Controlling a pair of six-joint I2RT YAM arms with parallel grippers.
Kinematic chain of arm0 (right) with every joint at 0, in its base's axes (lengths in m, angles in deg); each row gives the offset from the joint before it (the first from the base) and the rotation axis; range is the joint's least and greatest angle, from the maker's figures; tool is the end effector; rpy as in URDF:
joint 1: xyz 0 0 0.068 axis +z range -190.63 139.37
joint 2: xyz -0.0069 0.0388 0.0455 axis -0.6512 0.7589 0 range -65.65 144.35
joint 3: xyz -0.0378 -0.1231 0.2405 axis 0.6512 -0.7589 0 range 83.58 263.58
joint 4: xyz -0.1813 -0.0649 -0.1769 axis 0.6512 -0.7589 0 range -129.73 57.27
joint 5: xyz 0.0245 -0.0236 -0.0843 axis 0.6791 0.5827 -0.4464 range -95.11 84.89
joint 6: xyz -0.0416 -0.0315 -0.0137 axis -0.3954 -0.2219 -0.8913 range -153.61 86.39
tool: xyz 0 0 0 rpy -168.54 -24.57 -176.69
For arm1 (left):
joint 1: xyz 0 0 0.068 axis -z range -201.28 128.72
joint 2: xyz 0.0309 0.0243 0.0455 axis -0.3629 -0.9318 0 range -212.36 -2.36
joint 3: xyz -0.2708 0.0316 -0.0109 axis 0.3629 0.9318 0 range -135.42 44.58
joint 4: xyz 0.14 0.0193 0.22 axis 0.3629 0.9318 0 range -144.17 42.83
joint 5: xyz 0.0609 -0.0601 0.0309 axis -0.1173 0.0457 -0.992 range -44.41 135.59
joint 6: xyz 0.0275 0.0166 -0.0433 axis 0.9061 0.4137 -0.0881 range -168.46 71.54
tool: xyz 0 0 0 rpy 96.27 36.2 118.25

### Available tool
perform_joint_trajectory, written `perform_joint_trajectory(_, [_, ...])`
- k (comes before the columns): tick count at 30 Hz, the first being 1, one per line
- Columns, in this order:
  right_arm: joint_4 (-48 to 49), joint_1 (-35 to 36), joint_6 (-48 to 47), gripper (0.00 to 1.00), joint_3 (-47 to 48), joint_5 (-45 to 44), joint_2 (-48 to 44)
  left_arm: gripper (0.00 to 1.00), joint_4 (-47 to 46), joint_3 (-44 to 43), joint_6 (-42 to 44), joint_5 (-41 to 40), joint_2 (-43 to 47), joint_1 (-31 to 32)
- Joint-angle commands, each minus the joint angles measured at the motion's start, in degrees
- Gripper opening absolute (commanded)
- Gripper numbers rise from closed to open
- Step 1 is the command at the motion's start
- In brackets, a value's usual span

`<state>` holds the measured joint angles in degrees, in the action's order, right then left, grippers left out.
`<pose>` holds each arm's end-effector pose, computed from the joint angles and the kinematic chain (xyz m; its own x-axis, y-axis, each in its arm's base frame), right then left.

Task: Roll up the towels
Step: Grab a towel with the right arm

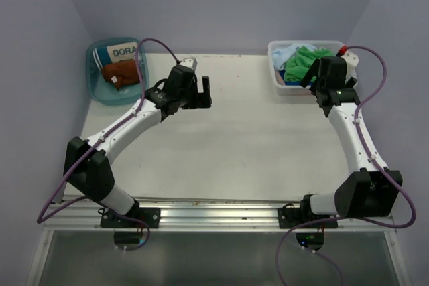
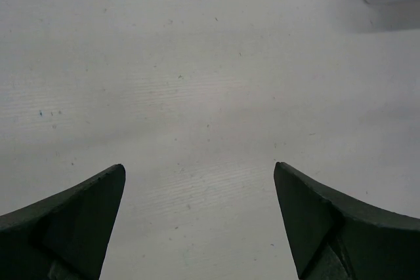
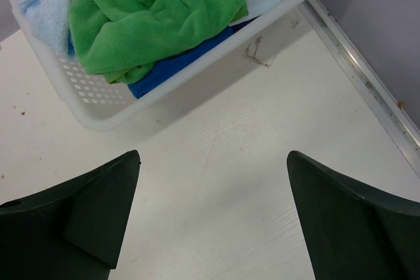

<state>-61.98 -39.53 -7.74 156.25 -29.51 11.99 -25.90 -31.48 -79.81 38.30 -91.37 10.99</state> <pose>0.3011 -0.0088 0.3500 -0.3646 0.3904 -0.8453 0.5369 0.8299 0.1517 0.2983 -0.1830 0.3090 -0.7094 -0.1625 -0.6858 0.0934 0.9428 -0.3200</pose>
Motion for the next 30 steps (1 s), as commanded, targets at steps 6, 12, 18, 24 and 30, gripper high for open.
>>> perform_joint_trajectory(6, [0.3, 0.1, 1.3, 0.99, 0.4, -3.8, -0.2, 1.00, -2.3, -0.5, 0.8, 9.5, -0.9, -3.0])
perform_joint_trajectory(12, [2.9, 0.0, 0.1, 0.99, -1.5, -2.8, -1.5, 1.00, -6.7, 4.6, -0.9, 18.0, 0.6, -10.7])
perform_joint_trajectory(18, [2.3, -2.7, 0.4, 0.98, 3.7, 2.3, 4.2, 1.00, -4.5, 4.5, 0.6, 17.1, 1.8, -10.8])
perform_joint_trajectory(24, [2.6, -6.1, 1.7, 0.82, 10.4, 11.8, 11.9, 1.00, -4.4, 6.6, 0.9, 16.4, 4.0, -10.8])
perform_joint_trajectory(30, [3.5, -6.2, 2.1, 0.80, 16.7, 20.1, 18.6, 1.00, -4.5, 7.1, 0.7, 17.0, 4.7, -10.8])
